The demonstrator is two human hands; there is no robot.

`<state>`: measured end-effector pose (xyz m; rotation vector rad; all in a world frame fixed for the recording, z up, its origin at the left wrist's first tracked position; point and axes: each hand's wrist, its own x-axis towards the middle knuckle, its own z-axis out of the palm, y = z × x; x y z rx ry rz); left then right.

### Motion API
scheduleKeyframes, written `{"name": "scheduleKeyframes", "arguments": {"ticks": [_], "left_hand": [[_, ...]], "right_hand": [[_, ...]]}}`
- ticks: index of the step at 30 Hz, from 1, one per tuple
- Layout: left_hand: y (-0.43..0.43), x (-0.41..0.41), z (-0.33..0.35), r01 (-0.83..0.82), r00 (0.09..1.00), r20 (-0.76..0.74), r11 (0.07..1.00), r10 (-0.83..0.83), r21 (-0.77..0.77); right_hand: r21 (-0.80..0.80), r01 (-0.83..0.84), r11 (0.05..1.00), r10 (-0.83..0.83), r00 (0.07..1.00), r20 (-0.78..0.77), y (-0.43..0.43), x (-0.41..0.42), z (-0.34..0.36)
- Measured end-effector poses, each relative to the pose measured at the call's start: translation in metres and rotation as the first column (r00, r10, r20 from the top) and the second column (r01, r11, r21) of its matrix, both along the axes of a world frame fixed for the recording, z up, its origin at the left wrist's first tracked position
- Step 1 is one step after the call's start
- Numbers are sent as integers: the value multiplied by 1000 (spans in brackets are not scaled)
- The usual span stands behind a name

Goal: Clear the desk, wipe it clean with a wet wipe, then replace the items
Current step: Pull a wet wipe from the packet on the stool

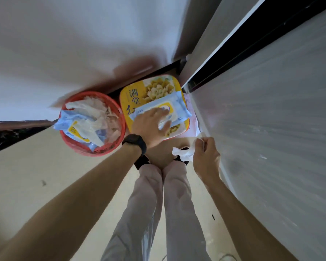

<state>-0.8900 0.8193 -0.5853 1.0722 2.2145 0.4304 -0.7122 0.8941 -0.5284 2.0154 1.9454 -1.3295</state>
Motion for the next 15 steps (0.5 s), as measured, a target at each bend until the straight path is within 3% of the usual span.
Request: {"name": "scheduleKeyframes", "arguments": {"ticks": [2, 4, 8, 10, 13, 15], "left_hand": [[-12, 22, -14, 256, 963, -8, 923, -270, -288], [-18, 36, -22, 278, 955, 23, 861, -297, -426], [2, 26, -11, 312, 947, 104, 785, -305, -535], [19, 15, 17, 340, 938, 251, 778, -239, -529], [29, 12, 84, 197, 901, 432, 926, -41, -323], [22, 16, 140, 112, 851, 526, 976, 3, -187]], "right_hand": [[18, -11, 1000, 10, 1000, 8, -1, 0, 1], [45, -37, 998, 36, 999, 20, -1, -1, 3], [60, -78, 995, 77, 997, 12, 6, -5, 17], [28, -91, 995, 90, 996, 17, 11, -7, 35], [-22, -124, 992, 124, 992, -15, 16, -11, 79], [-32, -206, 978, 205, 978, -41, 17, -17, 120]]}}
